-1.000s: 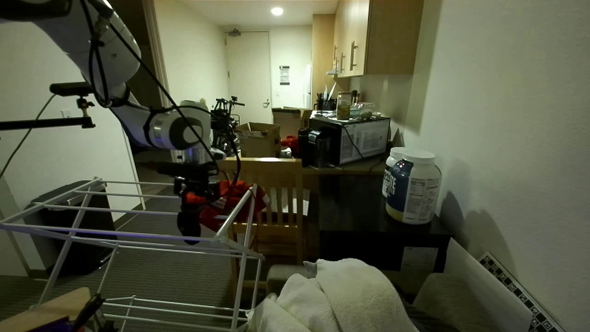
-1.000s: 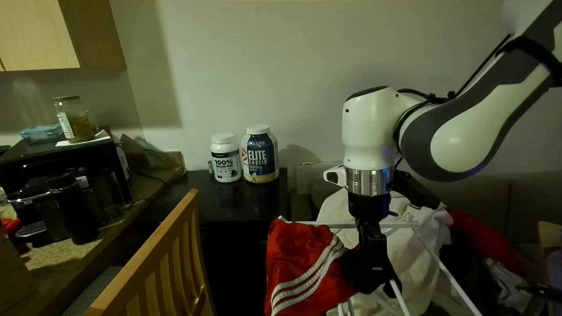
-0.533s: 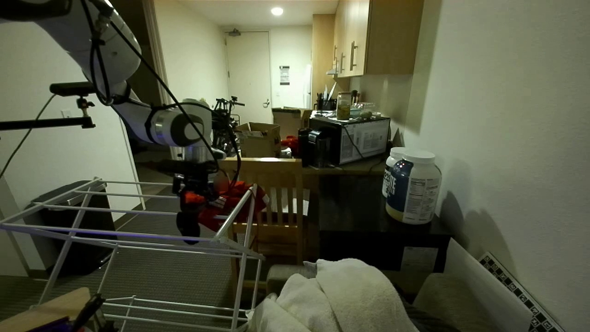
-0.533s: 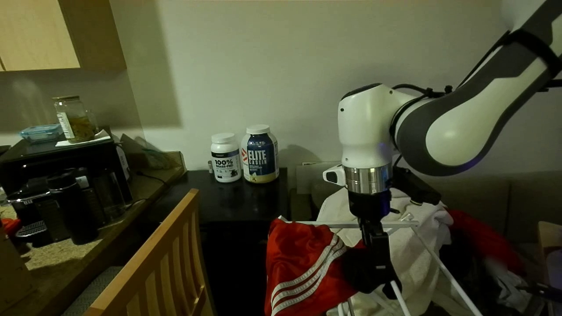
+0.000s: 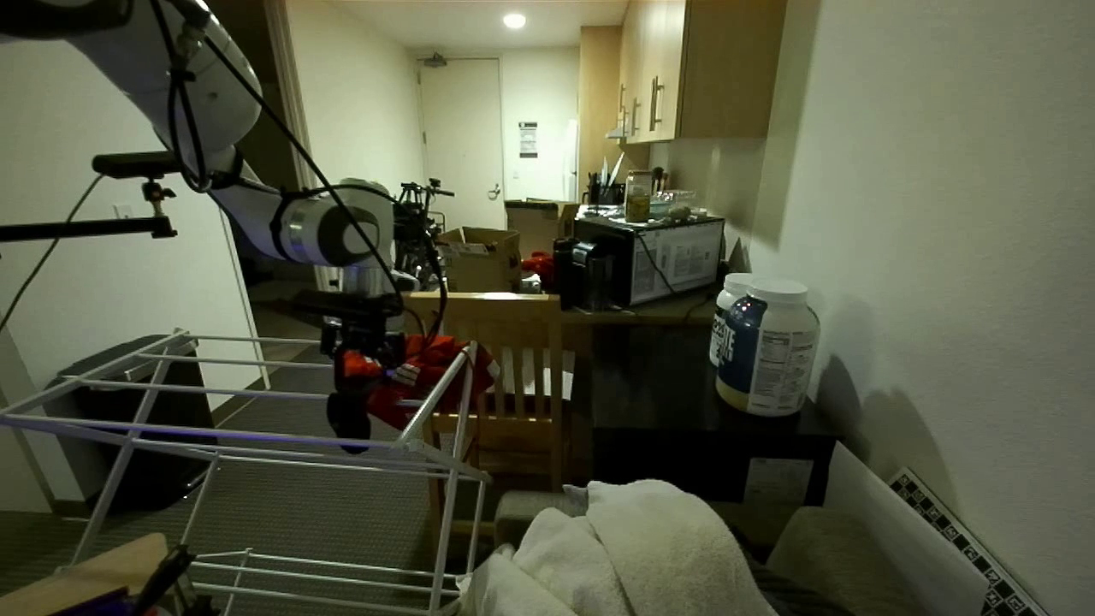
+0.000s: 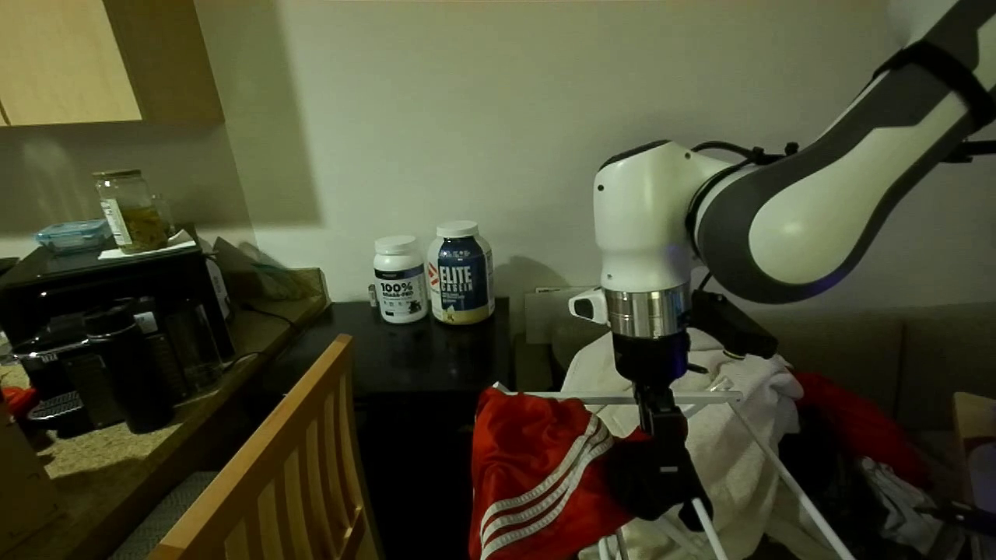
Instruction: Remove the sock and short from the cloth hanger
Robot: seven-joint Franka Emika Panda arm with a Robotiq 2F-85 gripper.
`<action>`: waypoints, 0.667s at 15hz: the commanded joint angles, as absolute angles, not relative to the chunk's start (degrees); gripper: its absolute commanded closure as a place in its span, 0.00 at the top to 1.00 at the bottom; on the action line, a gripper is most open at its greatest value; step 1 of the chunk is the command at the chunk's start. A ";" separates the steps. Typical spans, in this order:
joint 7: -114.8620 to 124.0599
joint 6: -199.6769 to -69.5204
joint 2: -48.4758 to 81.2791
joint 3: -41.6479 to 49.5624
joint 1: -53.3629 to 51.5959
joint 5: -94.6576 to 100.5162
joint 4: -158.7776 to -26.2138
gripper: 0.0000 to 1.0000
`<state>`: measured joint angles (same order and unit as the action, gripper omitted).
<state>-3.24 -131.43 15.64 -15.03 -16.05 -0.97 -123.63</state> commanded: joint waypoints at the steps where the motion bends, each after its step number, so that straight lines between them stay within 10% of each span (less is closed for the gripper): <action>1: -2.33 -128.80 14.96 -15.80 -16.02 -2.90 -121.92 1.00; 10: -2.41 -127.24 15.12 -16.22 -16.26 -3.69 -121.79 1.00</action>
<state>-3.13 -128.27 15.65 -16.19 -16.17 -3.17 -121.10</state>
